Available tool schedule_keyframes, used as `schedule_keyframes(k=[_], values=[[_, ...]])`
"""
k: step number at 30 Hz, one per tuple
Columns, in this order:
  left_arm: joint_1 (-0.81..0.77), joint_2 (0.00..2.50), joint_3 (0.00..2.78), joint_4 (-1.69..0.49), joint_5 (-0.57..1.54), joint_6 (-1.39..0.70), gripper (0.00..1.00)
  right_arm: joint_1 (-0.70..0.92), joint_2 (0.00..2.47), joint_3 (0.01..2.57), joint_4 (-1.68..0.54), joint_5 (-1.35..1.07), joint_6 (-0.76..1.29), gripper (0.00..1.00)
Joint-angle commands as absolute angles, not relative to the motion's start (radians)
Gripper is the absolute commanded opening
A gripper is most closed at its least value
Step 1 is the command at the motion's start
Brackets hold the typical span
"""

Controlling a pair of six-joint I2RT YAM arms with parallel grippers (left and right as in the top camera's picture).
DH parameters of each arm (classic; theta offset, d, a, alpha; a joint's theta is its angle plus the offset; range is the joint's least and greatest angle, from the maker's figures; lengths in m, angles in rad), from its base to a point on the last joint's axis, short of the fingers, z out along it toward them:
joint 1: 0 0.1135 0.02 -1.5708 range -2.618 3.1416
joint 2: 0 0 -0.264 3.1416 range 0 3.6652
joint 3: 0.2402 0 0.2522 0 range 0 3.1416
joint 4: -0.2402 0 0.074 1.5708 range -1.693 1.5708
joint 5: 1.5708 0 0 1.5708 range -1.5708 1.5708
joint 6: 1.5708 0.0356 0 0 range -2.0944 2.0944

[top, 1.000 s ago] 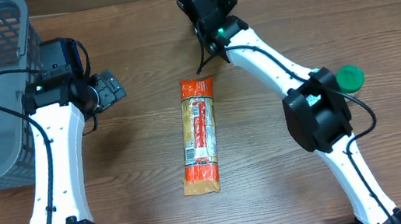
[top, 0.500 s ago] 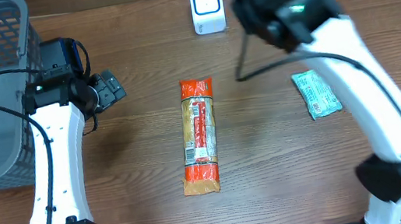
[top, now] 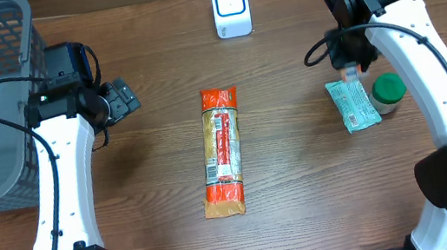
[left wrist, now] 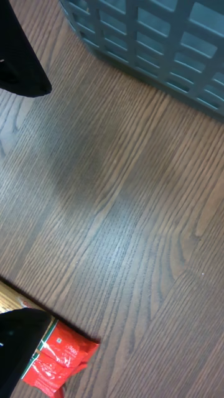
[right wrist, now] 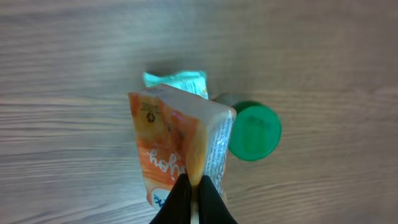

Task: Scan the item barcode
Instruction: 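Move the orange box back and lower it beside the teal pack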

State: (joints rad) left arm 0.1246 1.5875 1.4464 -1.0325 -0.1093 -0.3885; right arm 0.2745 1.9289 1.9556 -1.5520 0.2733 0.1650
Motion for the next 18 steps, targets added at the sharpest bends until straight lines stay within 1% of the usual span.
schedule_keyframes(k=[1,10,15,18], values=[[0.124,1.595,1.443,-1.032,-0.112,-0.377,1.00,0.250,1.935,1.839,-1.504,0.249,0.183,0.04],[0.124,1.595,1.443,-1.032,-0.112,-0.377,1.00,0.246,1.935,1.545,-1.248,0.207,0.182,0.04],[0.124,1.595,1.443,-1.032,-0.112,-0.377,1.00,0.245,1.935,1.486,-1.169,0.184,0.179,0.04],[0.124,1.595,1.443,-1.032,-0.112,-0.377,1.00,0.245,1.935,1.485,-1.143,0.086,0.160,0.04]])
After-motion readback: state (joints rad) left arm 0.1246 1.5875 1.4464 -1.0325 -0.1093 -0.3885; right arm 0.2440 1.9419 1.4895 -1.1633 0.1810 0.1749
